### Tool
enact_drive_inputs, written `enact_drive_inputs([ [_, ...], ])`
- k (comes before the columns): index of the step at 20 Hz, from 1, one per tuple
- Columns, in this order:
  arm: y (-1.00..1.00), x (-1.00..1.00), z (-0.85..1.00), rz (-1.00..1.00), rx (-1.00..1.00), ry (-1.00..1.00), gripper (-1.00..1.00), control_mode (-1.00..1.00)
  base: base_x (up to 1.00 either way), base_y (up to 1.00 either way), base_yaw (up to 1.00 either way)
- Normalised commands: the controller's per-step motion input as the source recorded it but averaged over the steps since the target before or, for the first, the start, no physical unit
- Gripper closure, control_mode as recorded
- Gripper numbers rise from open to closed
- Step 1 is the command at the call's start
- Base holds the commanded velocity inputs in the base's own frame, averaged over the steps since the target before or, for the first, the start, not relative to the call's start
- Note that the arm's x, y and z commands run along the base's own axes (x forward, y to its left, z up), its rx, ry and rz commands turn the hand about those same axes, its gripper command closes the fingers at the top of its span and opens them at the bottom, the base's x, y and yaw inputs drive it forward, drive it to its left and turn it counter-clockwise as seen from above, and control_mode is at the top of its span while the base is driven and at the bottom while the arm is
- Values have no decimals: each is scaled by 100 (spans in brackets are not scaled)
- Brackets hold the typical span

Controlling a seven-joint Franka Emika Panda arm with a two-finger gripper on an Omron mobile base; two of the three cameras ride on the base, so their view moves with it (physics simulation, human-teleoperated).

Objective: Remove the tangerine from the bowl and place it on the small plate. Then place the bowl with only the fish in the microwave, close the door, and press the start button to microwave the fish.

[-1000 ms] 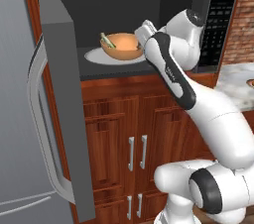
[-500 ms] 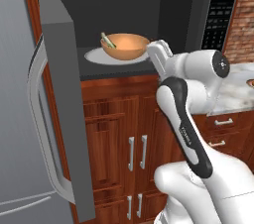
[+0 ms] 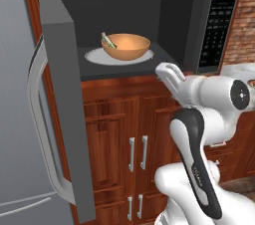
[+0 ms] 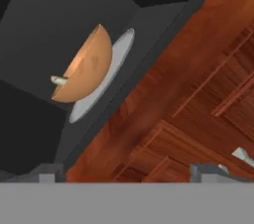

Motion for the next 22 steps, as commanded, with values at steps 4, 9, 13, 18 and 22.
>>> enact_drive_inputs([
  [4,-57,-46,4,-7,-40,-4,-100,-100,0,0,0],
  [9,-44,-33,-19,-10,-45,-4,-100,-100,0,0,0],
  [13,-36,-30,-37,-9,-55,-10,-100,-100,0,0,0],
  [18,-57,-3,-13,-10,-50,-7,-100,-100,0,0,0],
  [22,-55,-9,-18,-12,-44,-11,-100,-100,0,0,0],
])
